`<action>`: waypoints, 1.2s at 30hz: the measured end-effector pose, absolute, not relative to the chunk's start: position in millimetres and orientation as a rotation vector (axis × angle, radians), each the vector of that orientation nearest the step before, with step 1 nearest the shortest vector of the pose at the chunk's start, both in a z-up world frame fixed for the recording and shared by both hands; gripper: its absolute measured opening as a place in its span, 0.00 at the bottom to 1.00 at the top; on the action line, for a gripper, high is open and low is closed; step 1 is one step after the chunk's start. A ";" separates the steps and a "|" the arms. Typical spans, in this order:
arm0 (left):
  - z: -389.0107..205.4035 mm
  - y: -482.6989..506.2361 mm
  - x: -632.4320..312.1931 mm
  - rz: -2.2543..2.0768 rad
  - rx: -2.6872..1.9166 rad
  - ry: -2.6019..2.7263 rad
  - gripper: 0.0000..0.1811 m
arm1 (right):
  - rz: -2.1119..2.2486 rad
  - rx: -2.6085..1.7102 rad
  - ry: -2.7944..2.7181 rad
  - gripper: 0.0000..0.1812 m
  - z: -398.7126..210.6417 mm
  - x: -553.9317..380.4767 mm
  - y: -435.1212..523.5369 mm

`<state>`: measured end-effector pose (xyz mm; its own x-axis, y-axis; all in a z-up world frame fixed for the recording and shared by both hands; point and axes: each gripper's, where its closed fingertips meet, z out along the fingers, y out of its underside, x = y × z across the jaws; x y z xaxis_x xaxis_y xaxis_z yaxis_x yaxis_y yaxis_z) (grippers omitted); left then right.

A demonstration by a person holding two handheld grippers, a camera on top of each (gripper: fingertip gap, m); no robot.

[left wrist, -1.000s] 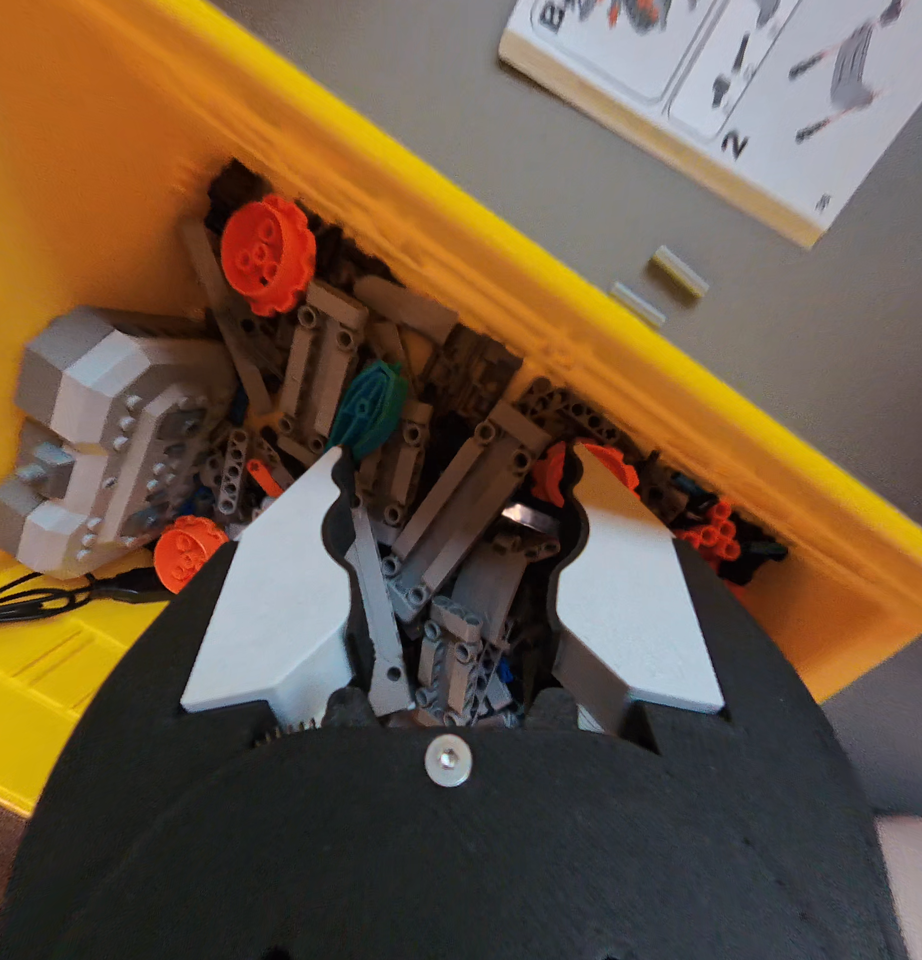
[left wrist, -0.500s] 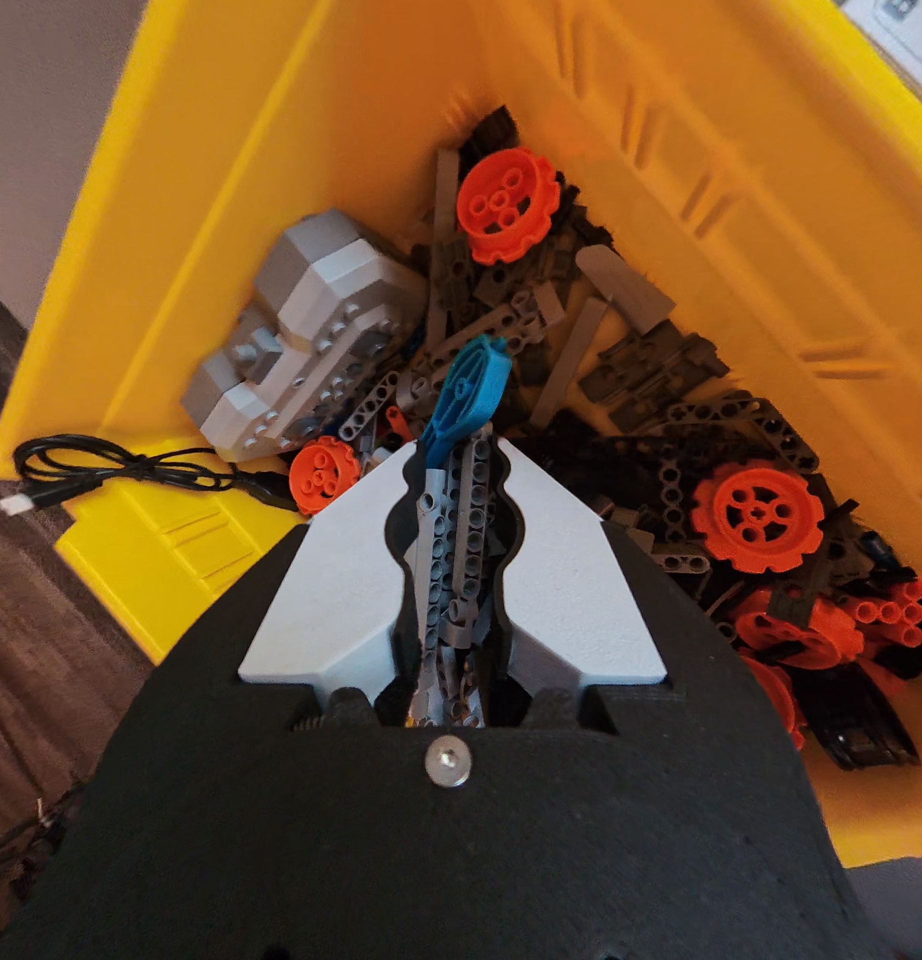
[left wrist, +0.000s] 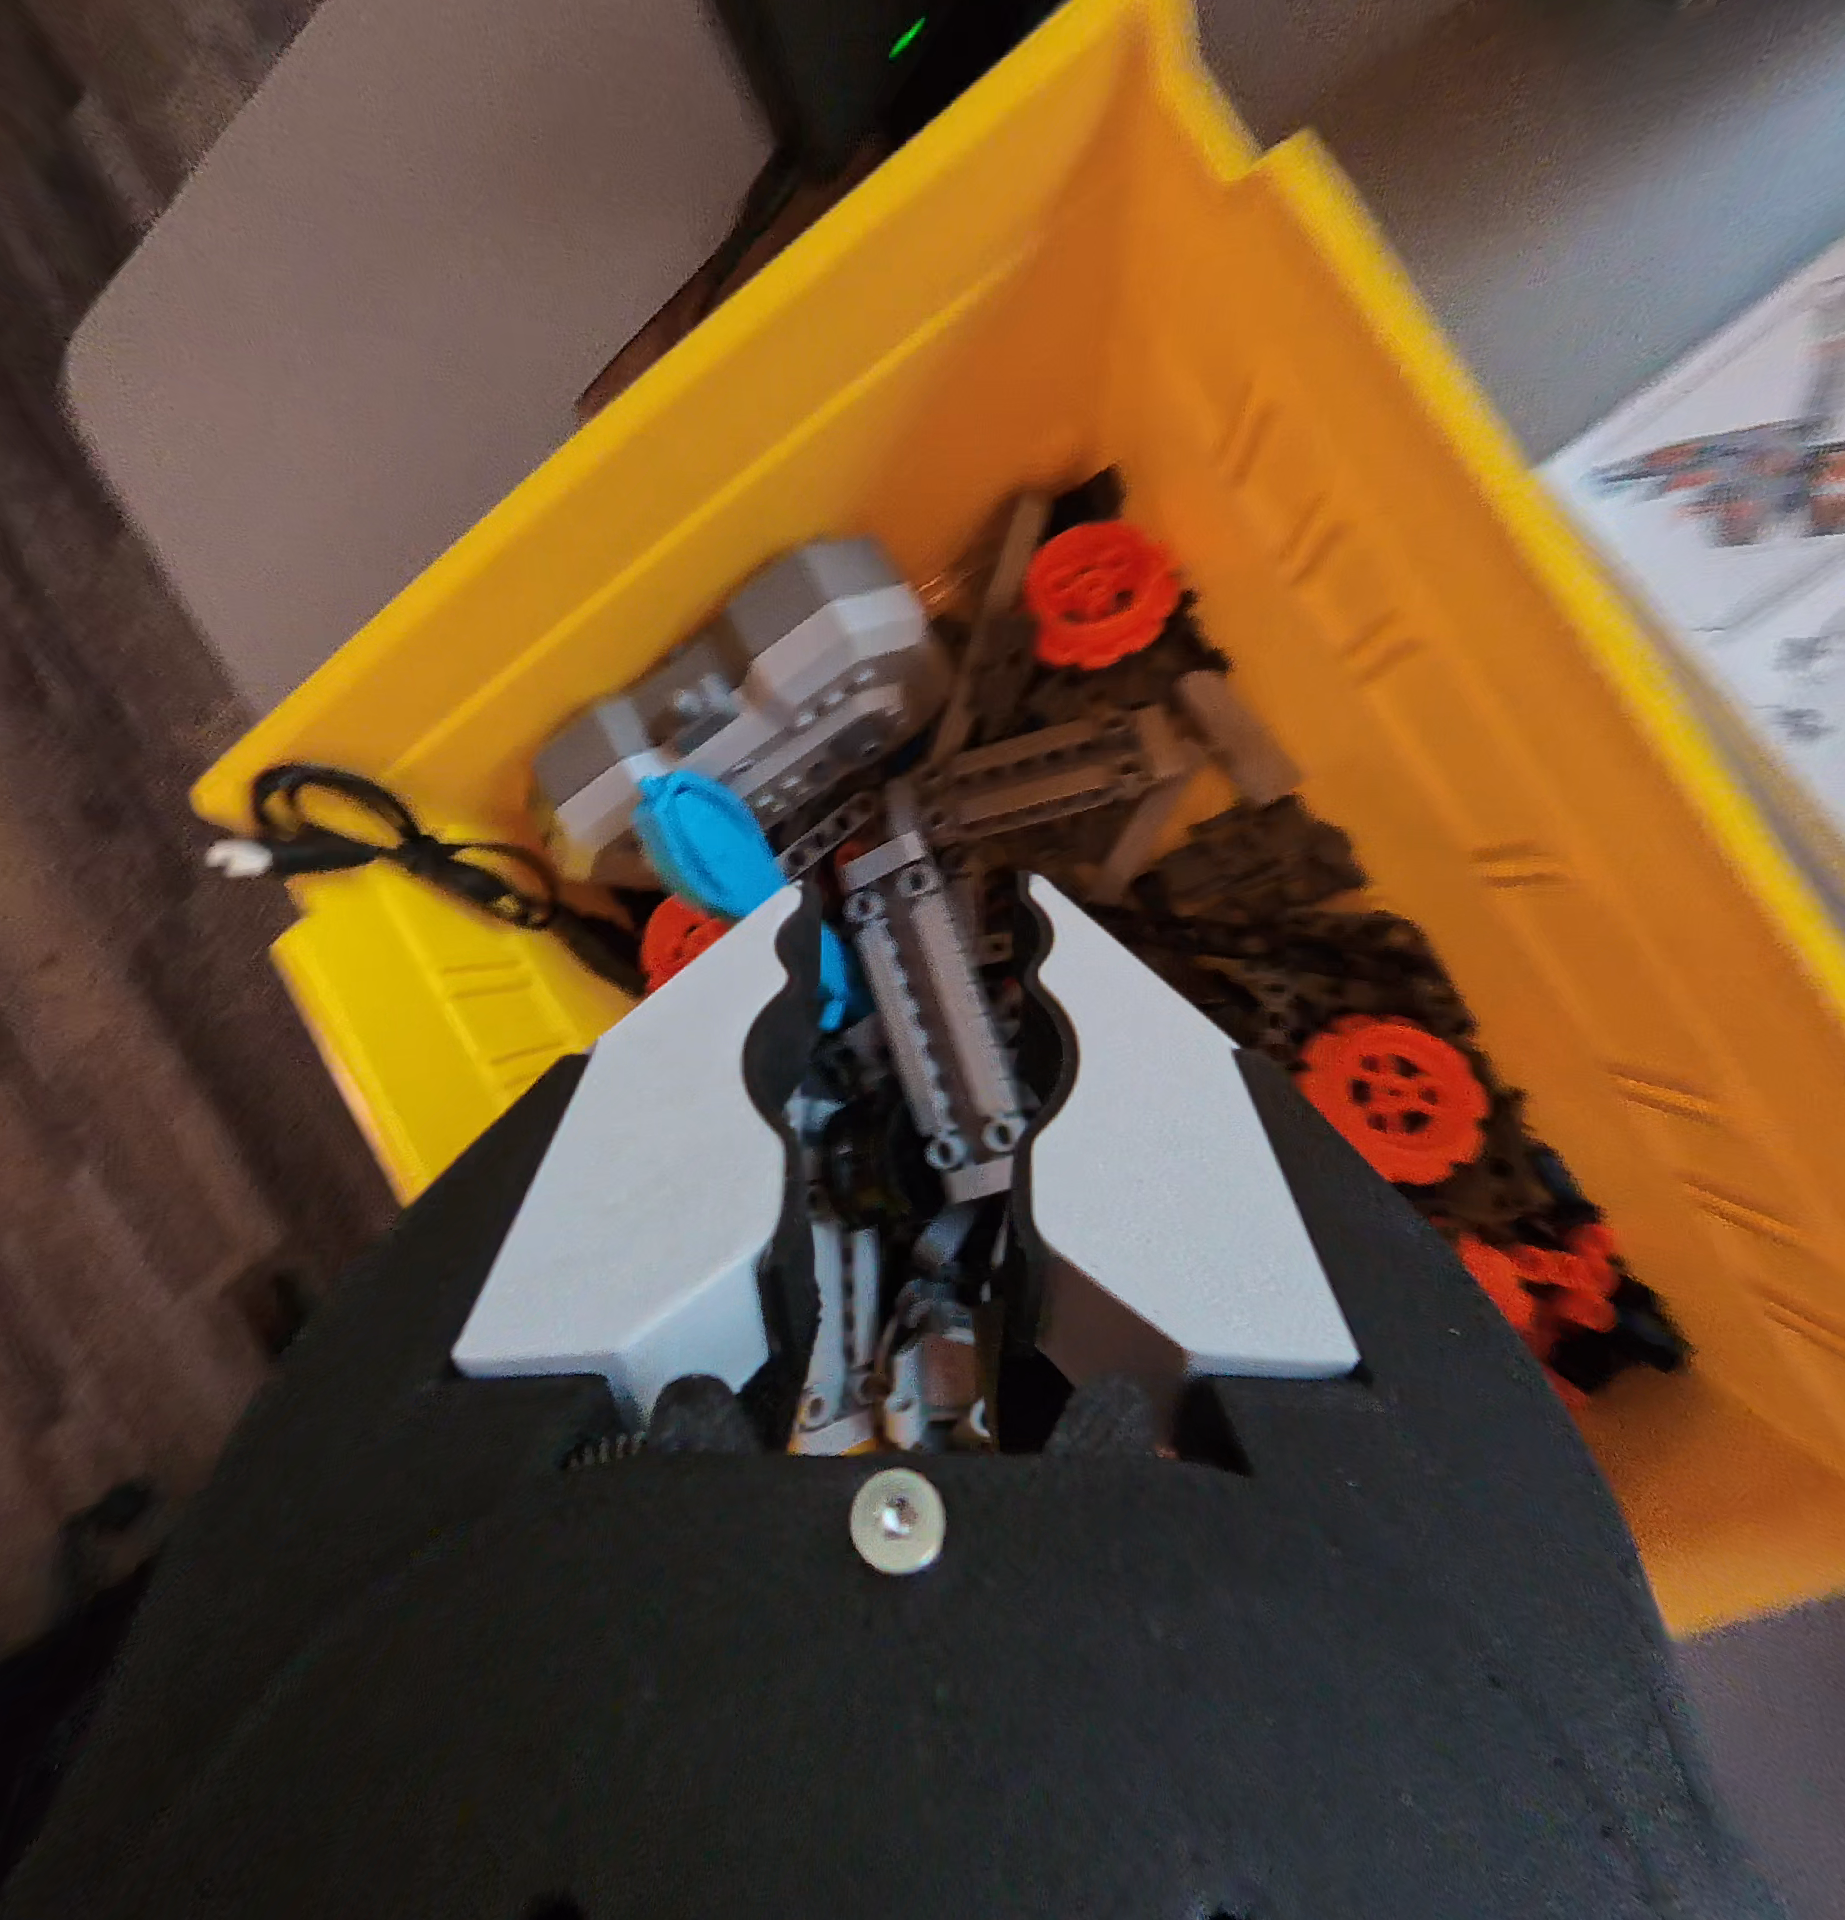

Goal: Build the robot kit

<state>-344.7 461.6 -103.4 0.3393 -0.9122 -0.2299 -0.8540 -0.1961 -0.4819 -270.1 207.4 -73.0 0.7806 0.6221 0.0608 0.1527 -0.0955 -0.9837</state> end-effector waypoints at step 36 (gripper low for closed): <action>-156.6 461.5 -342.0 -0.106 -2.146 1.701 0.09 | 0.452 -1.699 -0.674 0.16 -88.0 -276.4 207.7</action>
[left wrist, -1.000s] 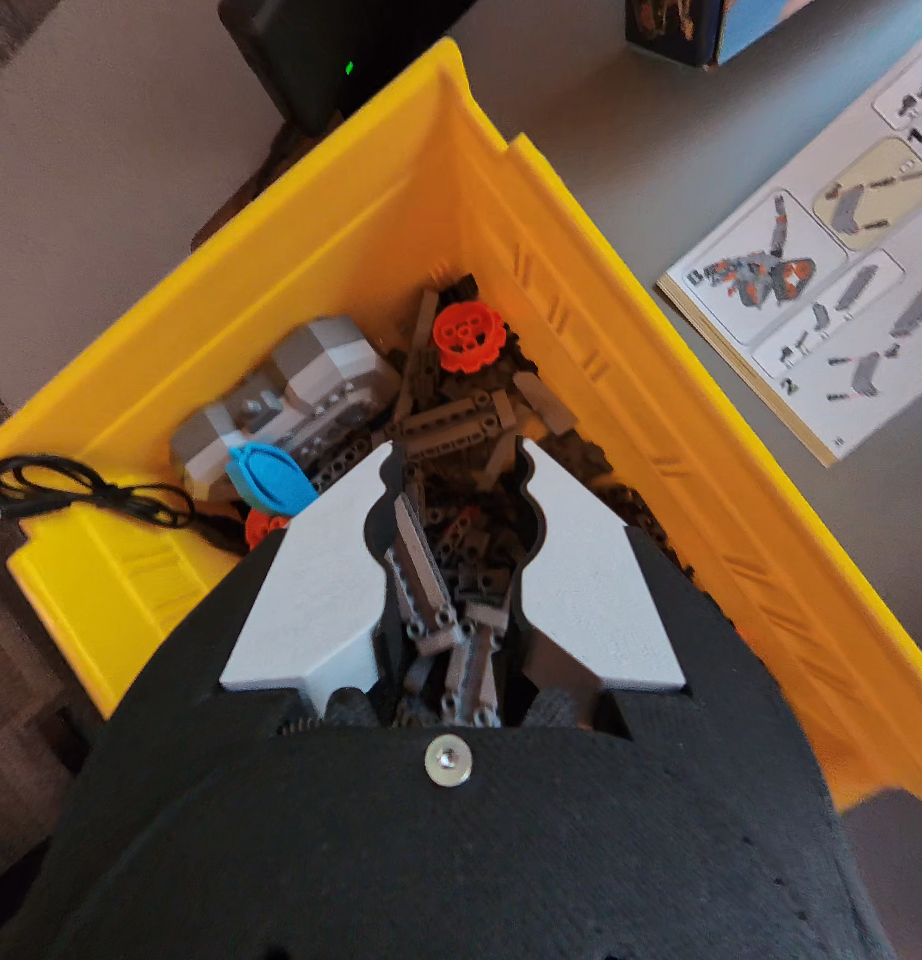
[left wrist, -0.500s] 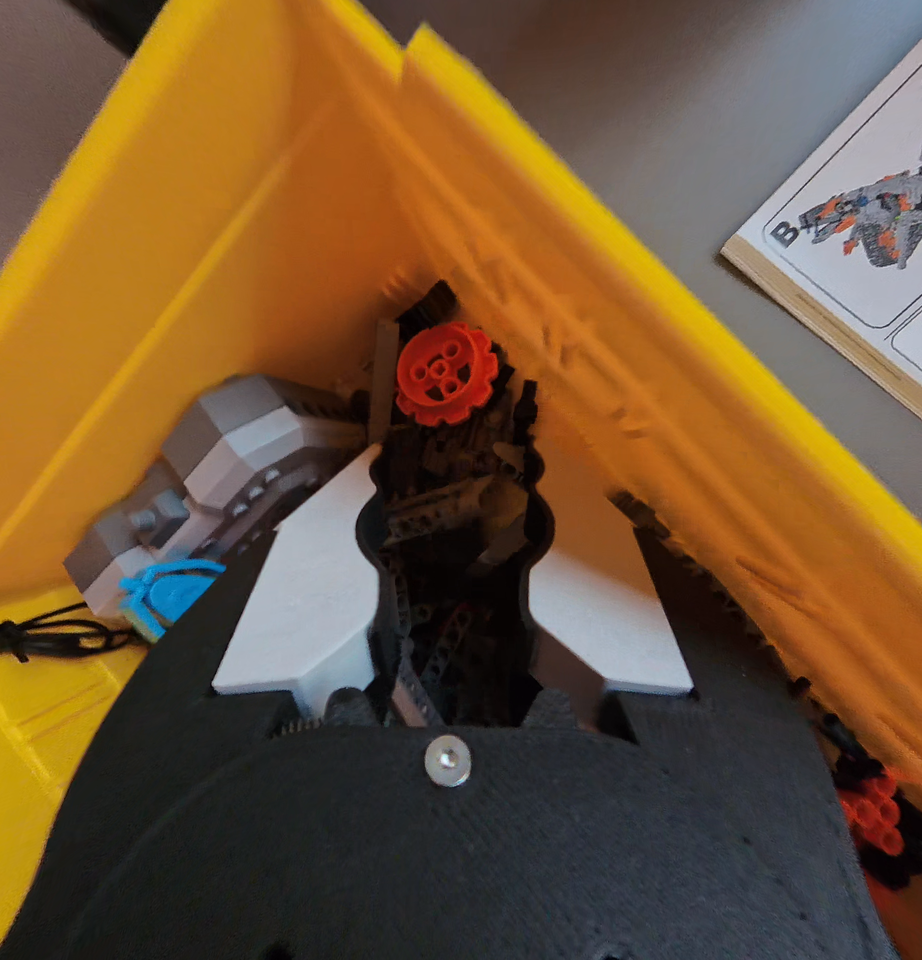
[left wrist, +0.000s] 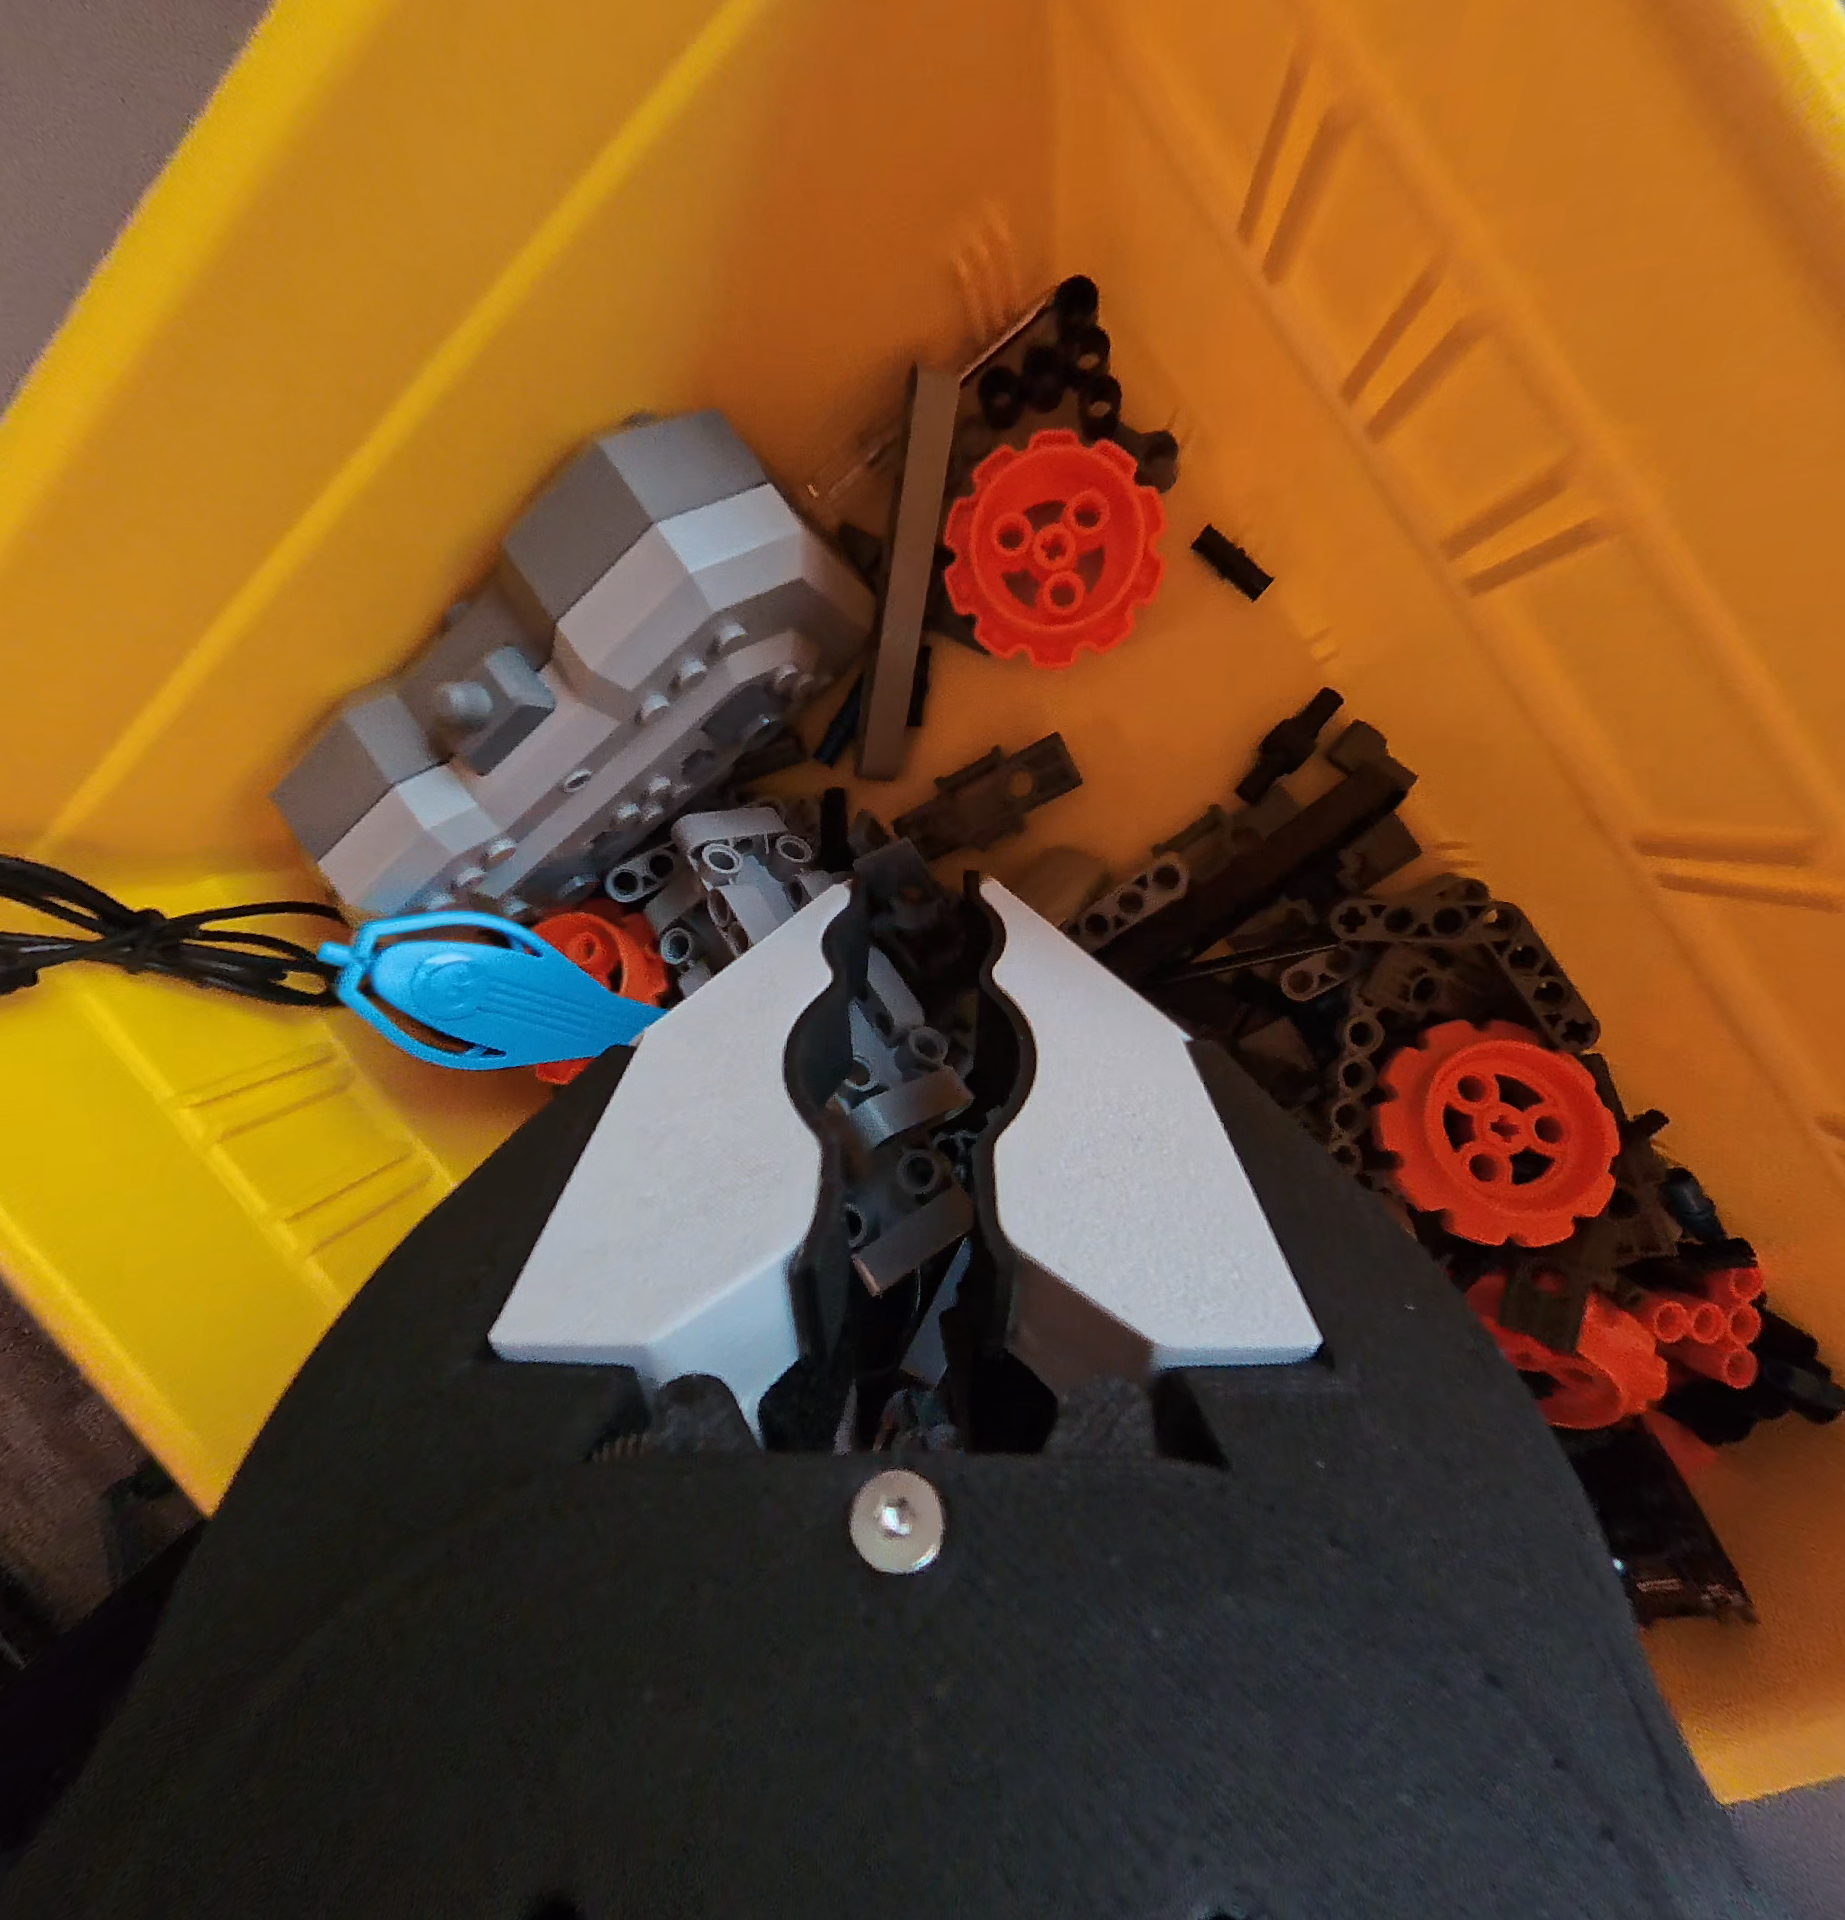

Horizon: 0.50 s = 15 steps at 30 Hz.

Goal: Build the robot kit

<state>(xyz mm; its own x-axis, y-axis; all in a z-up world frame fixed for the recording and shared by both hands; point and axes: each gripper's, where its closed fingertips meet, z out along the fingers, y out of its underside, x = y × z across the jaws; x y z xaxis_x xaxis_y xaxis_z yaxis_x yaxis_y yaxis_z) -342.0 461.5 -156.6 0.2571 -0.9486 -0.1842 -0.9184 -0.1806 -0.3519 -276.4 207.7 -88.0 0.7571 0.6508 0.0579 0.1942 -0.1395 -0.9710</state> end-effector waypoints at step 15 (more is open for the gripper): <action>-116.1 458.9 -289.9 -0.391 -1.943 1.506 0.27 | 0.453 -1.706 -0.681 0.16 -90.1 -276.4 208.3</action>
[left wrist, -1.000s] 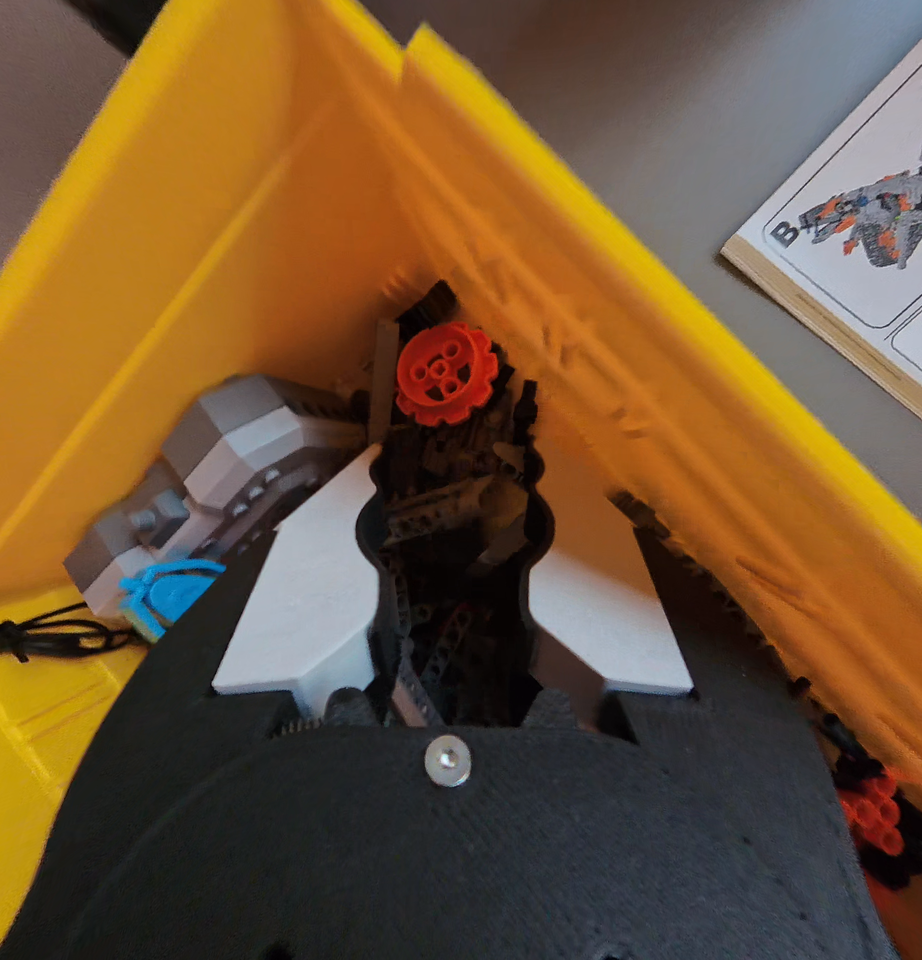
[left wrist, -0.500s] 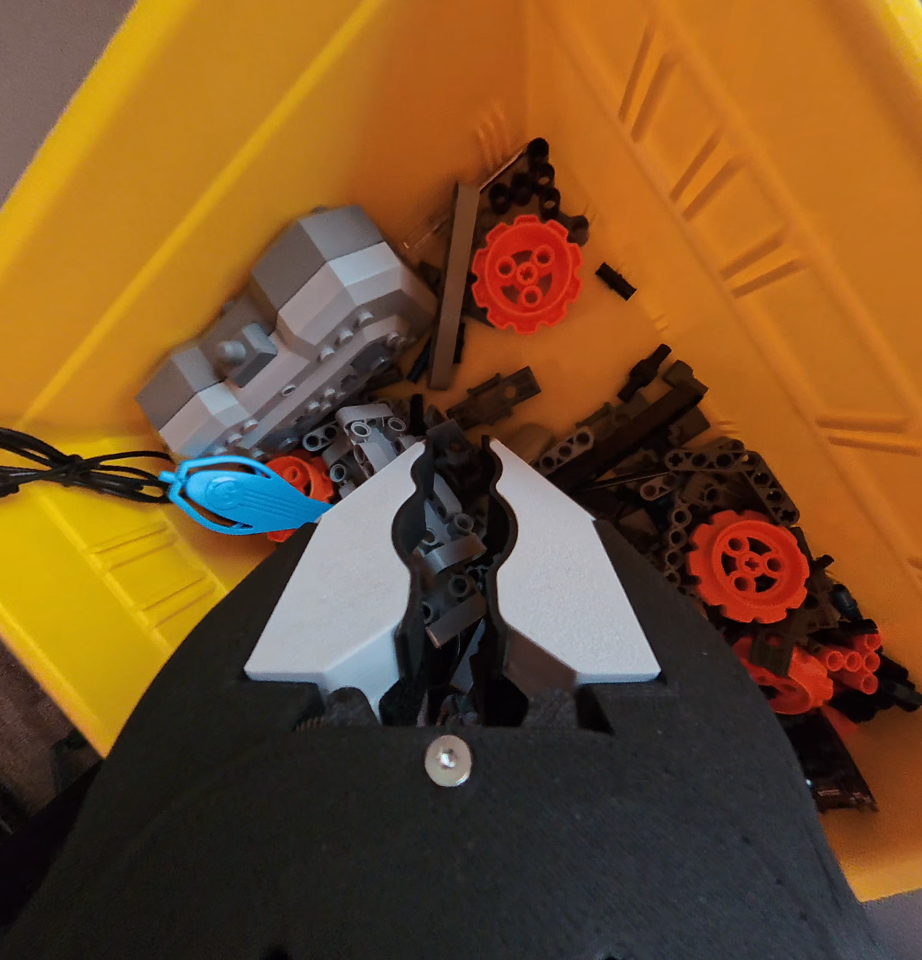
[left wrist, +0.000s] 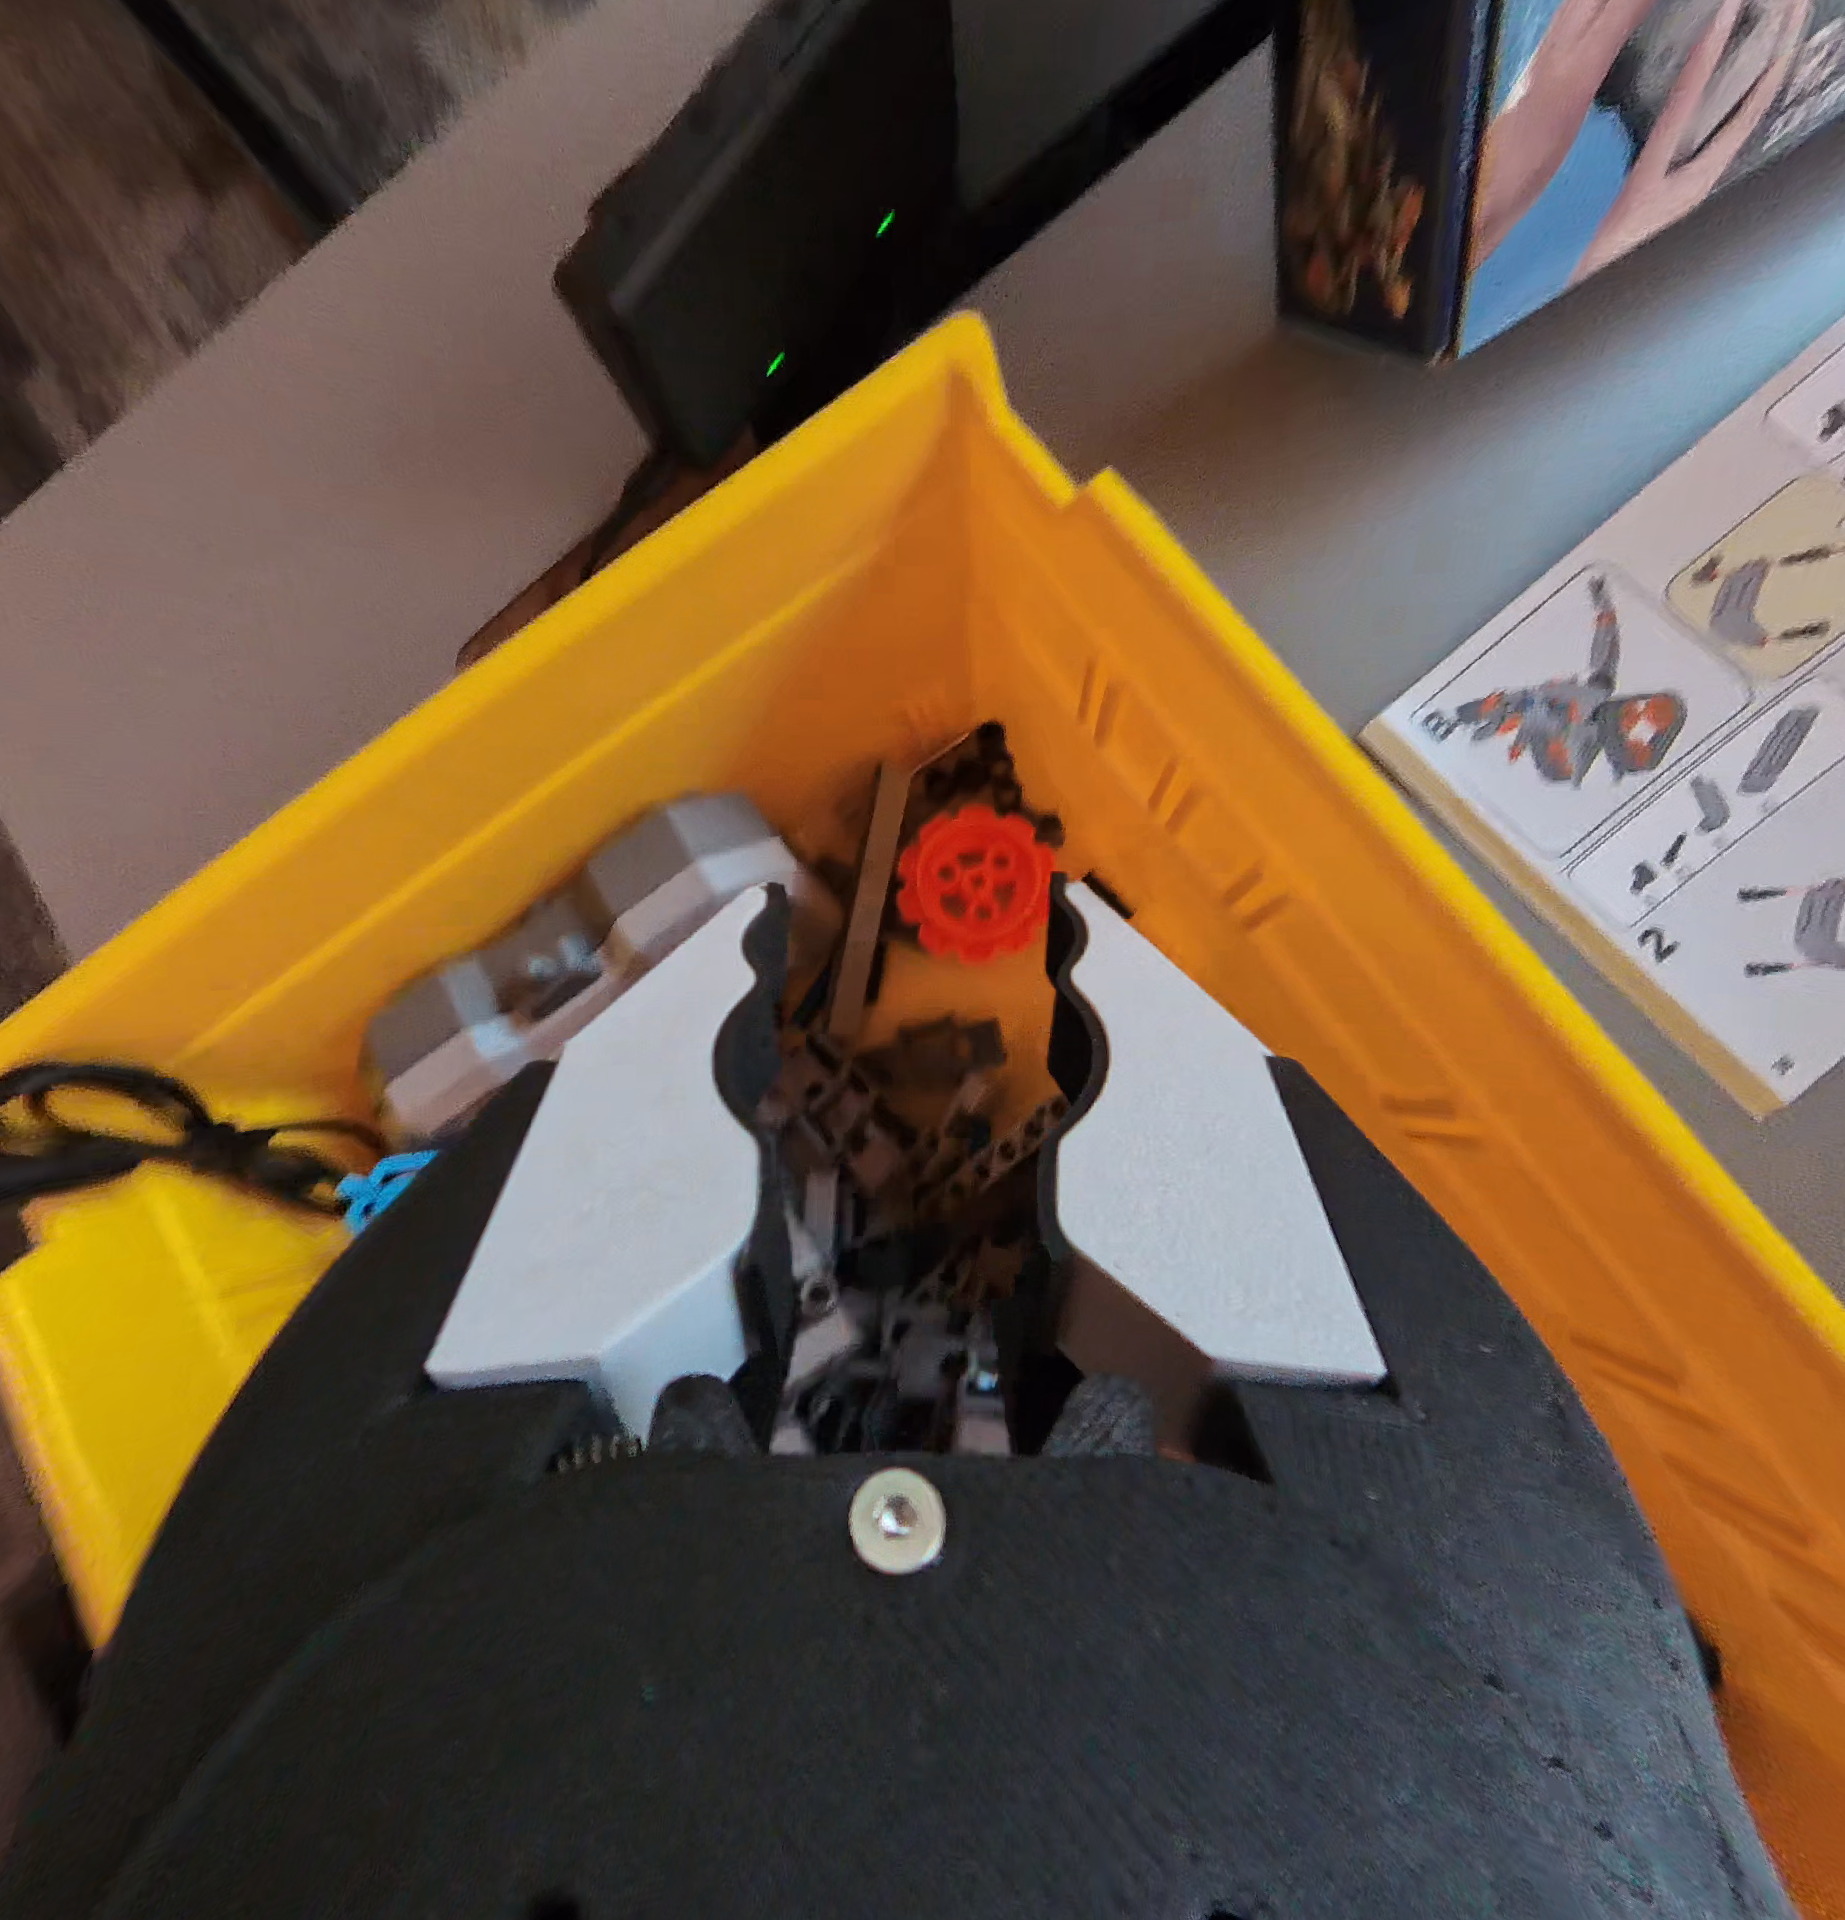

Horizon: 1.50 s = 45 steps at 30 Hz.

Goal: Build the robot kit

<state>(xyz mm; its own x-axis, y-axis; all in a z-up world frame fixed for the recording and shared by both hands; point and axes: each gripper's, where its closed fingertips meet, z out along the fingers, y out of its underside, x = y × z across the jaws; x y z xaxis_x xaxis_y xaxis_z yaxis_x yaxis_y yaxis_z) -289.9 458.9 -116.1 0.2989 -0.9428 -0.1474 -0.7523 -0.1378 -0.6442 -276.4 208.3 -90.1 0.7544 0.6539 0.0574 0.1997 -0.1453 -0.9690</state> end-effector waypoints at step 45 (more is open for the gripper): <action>-160.3 411.8 -303.0 -0.346 -1.954 1.947 0.21 | 0.445 -1.732 -0.709 0.16 -95.6 -276.3 206.2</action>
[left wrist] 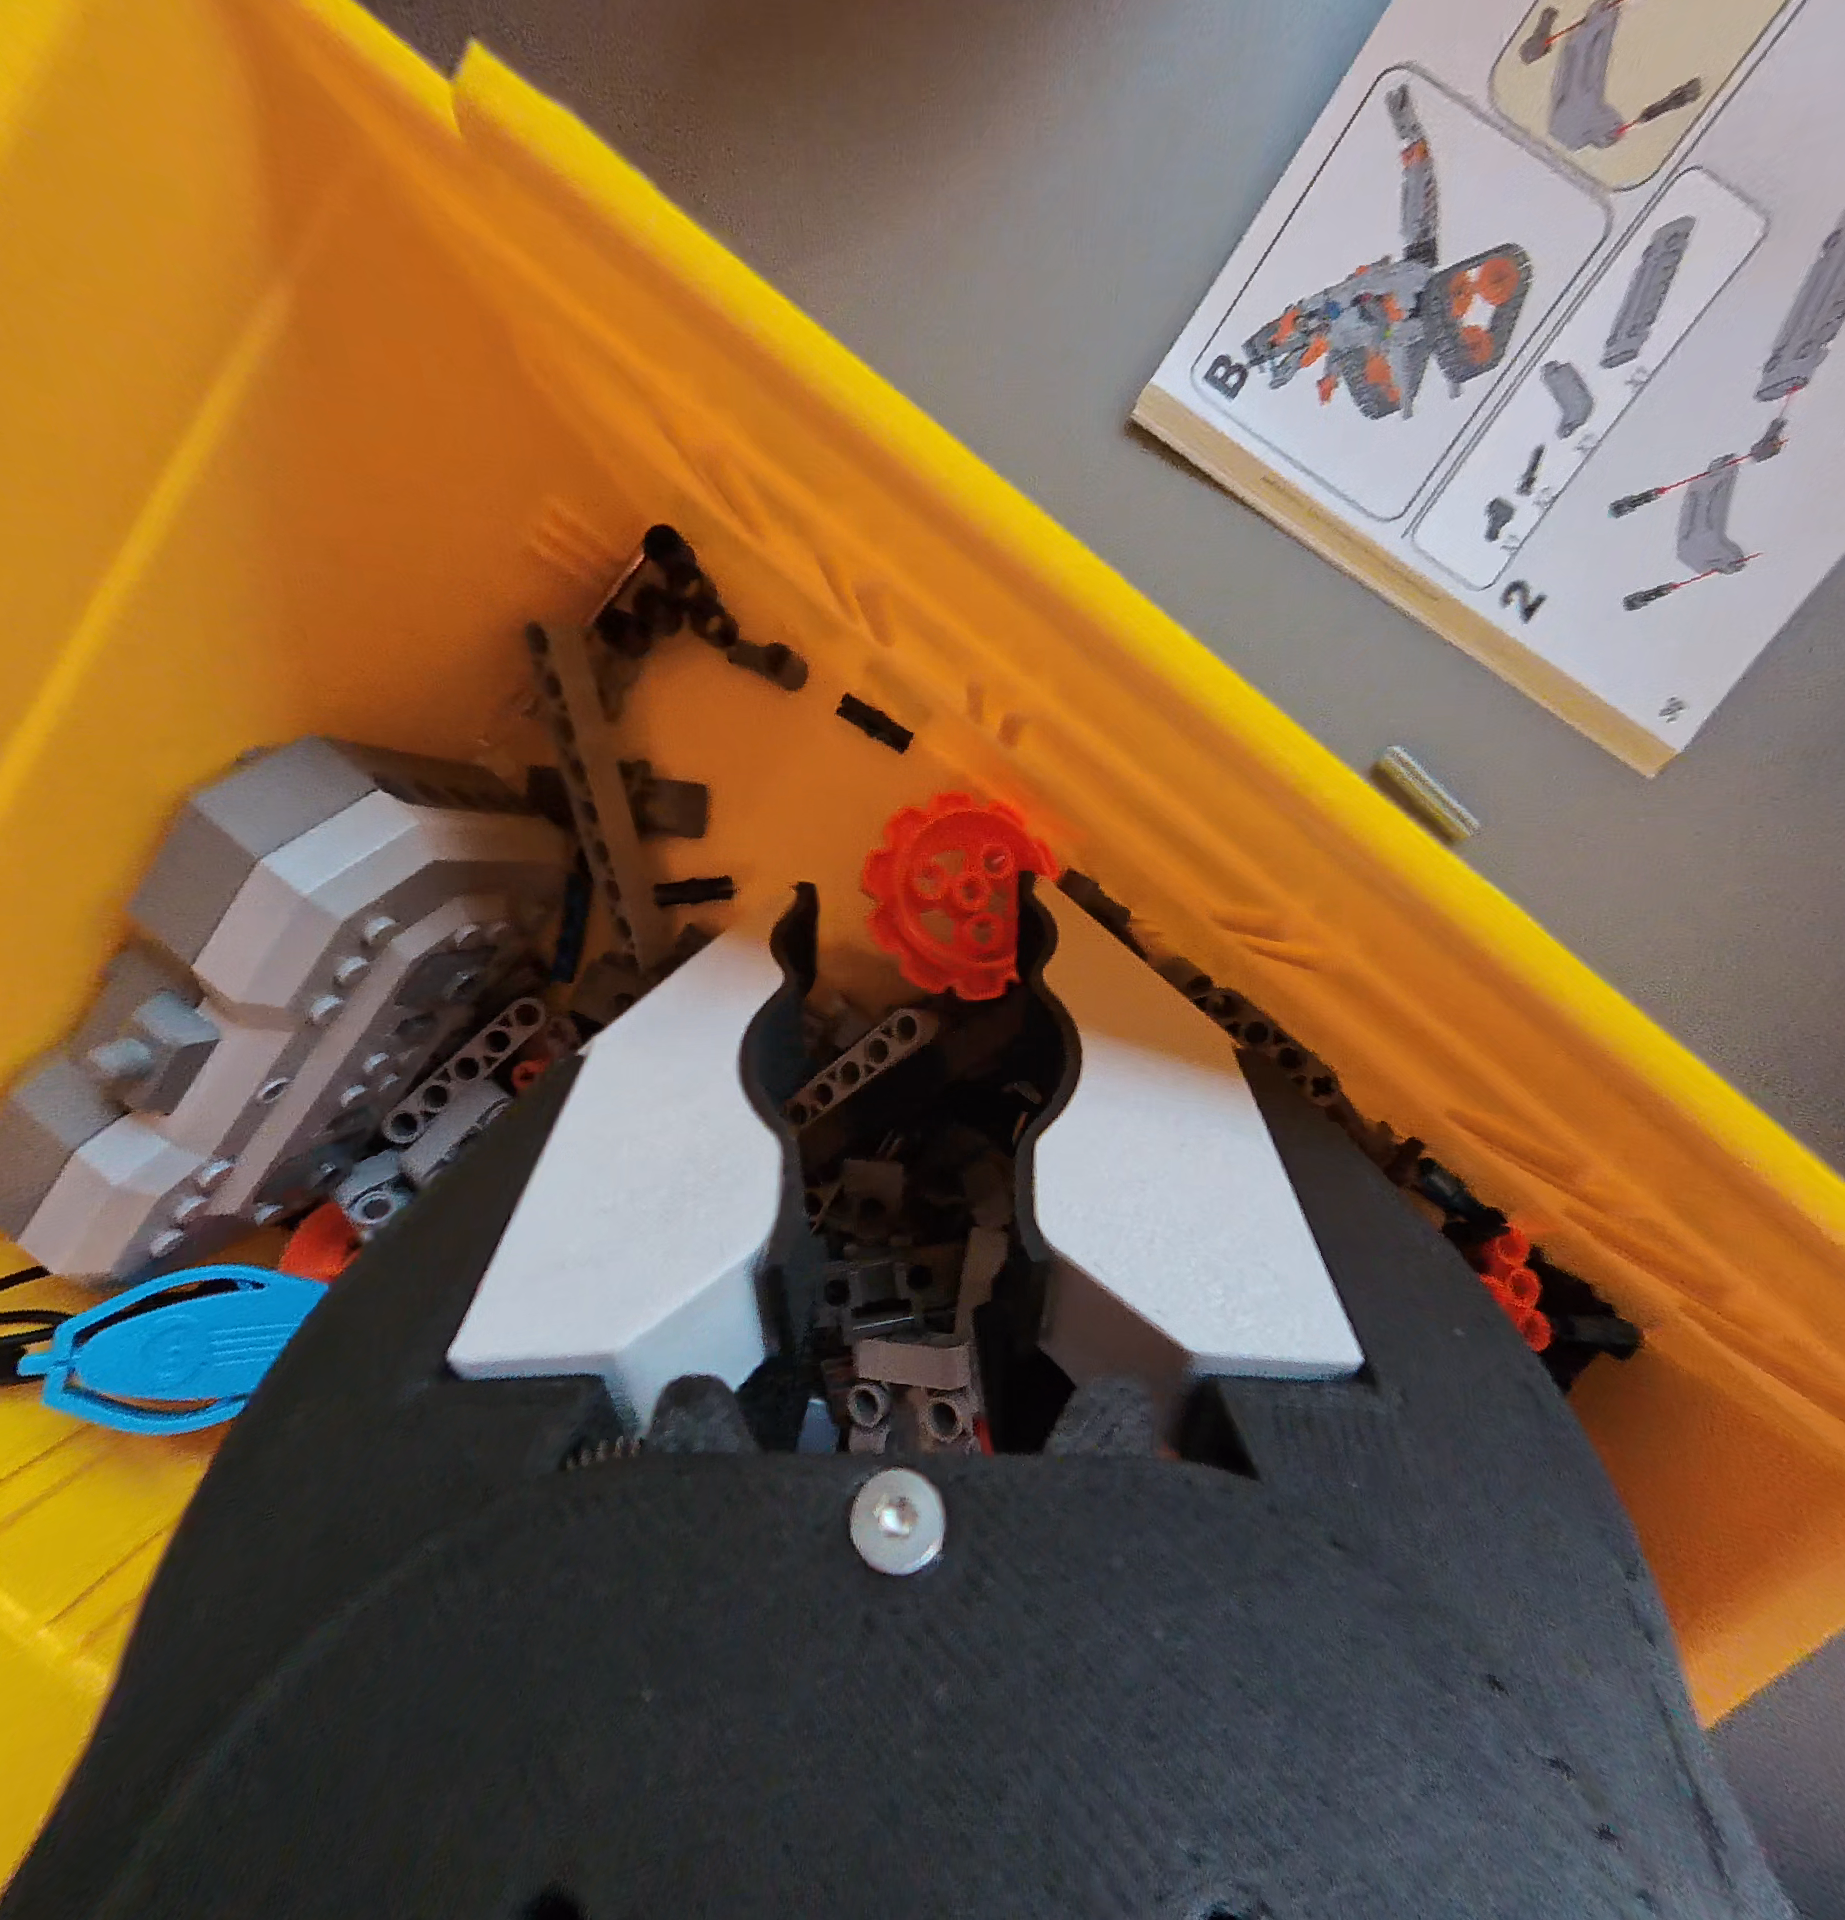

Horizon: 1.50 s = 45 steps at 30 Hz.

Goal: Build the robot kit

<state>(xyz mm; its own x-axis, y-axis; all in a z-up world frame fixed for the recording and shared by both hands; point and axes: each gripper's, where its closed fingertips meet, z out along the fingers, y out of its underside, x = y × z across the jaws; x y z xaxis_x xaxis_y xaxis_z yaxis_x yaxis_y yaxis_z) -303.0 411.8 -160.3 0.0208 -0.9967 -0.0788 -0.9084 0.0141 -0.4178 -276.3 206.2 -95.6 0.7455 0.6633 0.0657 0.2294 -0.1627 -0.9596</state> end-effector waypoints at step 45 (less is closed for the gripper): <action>-127.8 497.2 -383.4 -0.073 -2.282 1.357 0.11 | 0.438 -1.760 -0.750 0.16 -103.7 -279.5 204.5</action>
<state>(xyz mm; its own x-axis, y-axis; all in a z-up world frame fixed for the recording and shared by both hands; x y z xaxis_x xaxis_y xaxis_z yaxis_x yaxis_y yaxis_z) -383.4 497.2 -127.8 0.5063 -0.8402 -0.1943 -0.8146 -0.3920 -0.4275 -279.5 204.5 -103.7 0.7291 0.6801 0.0765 0.2675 -0.1803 -0.9465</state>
